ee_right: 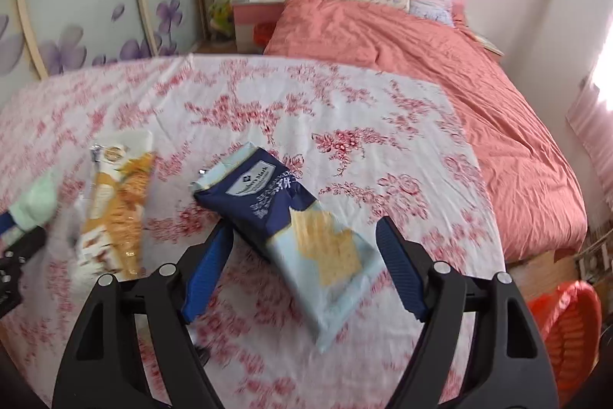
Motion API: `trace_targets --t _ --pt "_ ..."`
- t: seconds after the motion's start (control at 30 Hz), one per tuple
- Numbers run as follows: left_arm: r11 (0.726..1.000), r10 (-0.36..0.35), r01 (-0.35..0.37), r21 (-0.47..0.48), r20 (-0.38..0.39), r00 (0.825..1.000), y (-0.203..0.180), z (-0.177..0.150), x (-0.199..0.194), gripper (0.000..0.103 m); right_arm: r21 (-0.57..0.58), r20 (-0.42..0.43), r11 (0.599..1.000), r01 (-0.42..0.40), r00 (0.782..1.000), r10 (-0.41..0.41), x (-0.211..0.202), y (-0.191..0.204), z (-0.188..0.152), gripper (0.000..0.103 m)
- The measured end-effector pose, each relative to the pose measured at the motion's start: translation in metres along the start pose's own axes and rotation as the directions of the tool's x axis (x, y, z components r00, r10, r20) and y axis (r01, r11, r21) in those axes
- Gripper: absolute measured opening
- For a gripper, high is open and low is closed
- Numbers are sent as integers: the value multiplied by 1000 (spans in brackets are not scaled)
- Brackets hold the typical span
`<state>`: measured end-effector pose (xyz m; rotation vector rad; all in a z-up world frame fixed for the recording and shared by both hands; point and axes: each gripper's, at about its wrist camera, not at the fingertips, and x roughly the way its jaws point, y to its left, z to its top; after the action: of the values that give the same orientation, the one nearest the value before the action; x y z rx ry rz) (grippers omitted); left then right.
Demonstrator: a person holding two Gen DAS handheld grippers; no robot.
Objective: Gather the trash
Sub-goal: 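Lift the mint-green cloth with the left tool while the right tool grasps the blue snack bag, then carry the mint-green cloth and snack bag to the orange basket and release both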
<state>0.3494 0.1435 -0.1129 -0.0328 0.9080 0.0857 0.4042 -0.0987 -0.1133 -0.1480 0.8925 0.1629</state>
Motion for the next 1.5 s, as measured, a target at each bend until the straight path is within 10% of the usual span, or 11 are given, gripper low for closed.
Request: trace_targets --t 0.3,0.73,0.97,1.5 --pt "1000 -27 27 10 9 1000 3 -3 -3 70 136 -12 989 -60 998 62 -16 -22 -20 37" --pt "999 -14 14 -32 -1 1000 1 3 3 68 186 -10 982 -29 999 31 -34 -30 -49 41" --pt "999 -17 18 -51 16 1000 10 9 1 18 202 19 979 -36 999 33 -49 -36 -58 35" --pt "999 -33 30 19 177 984 -26 11 -109 18 250 194 965 -76 981 27 -160 -52 -68 35"
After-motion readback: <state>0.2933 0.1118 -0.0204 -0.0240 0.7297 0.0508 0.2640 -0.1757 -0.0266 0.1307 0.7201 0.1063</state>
